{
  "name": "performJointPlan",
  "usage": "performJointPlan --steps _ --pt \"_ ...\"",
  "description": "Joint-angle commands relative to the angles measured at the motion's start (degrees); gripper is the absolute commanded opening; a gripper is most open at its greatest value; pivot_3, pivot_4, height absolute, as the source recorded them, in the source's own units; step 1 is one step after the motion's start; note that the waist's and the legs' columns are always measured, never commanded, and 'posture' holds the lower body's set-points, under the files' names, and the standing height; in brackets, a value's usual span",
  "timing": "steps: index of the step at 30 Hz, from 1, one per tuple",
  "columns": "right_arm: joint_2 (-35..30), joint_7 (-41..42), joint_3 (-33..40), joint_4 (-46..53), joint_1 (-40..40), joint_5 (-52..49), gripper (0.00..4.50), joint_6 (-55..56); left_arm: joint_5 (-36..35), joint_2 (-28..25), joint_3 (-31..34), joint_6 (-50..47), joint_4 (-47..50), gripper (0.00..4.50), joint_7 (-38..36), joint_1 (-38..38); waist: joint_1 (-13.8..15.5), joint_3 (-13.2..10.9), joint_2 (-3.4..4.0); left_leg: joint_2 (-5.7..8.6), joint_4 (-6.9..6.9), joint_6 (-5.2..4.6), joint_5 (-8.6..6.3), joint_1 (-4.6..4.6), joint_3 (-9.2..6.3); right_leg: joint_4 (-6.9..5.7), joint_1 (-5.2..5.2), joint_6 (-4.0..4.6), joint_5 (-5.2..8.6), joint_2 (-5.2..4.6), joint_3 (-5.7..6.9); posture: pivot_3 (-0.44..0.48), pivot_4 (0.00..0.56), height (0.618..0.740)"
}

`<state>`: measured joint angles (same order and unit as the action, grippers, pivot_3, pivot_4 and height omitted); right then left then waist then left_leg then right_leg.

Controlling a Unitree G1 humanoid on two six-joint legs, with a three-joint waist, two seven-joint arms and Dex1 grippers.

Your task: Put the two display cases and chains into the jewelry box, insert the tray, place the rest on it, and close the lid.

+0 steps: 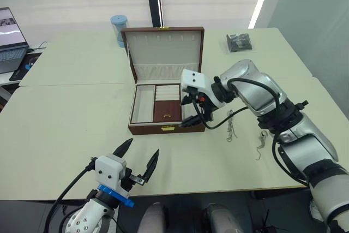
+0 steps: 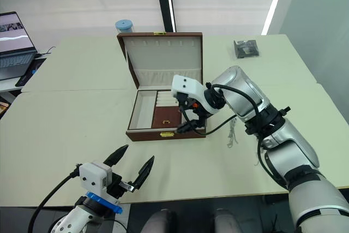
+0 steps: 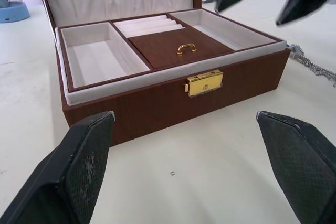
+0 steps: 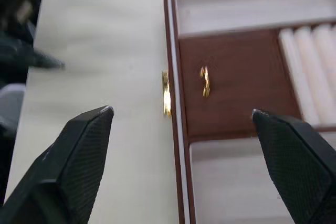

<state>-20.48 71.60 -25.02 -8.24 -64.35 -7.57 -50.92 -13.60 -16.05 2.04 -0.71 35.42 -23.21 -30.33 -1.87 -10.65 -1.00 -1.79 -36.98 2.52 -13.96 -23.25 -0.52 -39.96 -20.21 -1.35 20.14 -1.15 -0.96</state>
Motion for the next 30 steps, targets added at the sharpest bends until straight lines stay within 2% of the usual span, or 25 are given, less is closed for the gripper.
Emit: performJointPlan --steps 1,3,8,15,21,30 --pt "4.2 -7.5 8.6 0.3 1.8 -3.3 4.31 4.5 -0.8 -0.4 0.6 0.6 1.4 4.50 -0.2 0.2 0.0 0.0 0.00 0.00 -0.01 0.00 0.00 -0.01 -0.01 0.01 0.01 0.00 0.00 0.00 0.01 0.000 0.150 0.740" --pt "7.4 -11.9 12.9 -1.0 3.6 -4.4 3.89 11.0 -0.9 -0.5 0.8 0.5 1.3 4.50 -0.3 0.3 0.0 0.0 -0.03 0.02 -0.03 0.00 0.00 -0.03 -0.01 0.01 0.02 0.00 0.00 -0.01 0.00 0.000 0.150 0.740" --pt "10.3 -14.5 16.1 -6.4 6.0 -5.8 2.15 18.3 -1.4 -1.0 1.5 -0.1 1.2 4.50 -0.3 1.4 0.0 0.0 -0.03 0.03 -0.02 0.00 0.00 -0.05 0.00 0.00 0.00 -0.01 0.00 -0.01 0.00 0.000 0.150 0.740" --pt "11.9 -16.0 12.9 -11.0 11.7 -2.8 0.10 28.8 -1.9 -1.7 1.9 -0.8 1.0 4.50 -0.6 2.6 0.0 0.0 -0.03 0.01 -0.02 0.01 0.01 -0.04 0.04 -0.01 0.00 -0.01 0.00 0.00 -0.02 0.000 0.150 0.740" --pt "11.9 -16.7 9.2 -15.4 14.5 1.3 0.02 33.4 -2.8 -2.9 2.7 -2.0 0.8 4.50 -1.2 4.2 0.0 0.0 -0.03 -0.02 -0.02 0.01 0.01 -0.03 0.04 -0.02 0.00 -0.01 0.00 0.02 -0.01 0.000 0.150 0.740" --pt "11.8 -16.4 8.2 -19.5 14.4 2.6 0.02 33.4 -3.3 -3.9 3.5 -2.9 0.7 4.50 -2.1 5.6 0.0 0.0 -0.03 -0.02 -0.02 0.02 0.01 0.04 0.04 -0.03 0.04 -0.01 0.00 0.02 -0.01 0.000 0.150 0.740"
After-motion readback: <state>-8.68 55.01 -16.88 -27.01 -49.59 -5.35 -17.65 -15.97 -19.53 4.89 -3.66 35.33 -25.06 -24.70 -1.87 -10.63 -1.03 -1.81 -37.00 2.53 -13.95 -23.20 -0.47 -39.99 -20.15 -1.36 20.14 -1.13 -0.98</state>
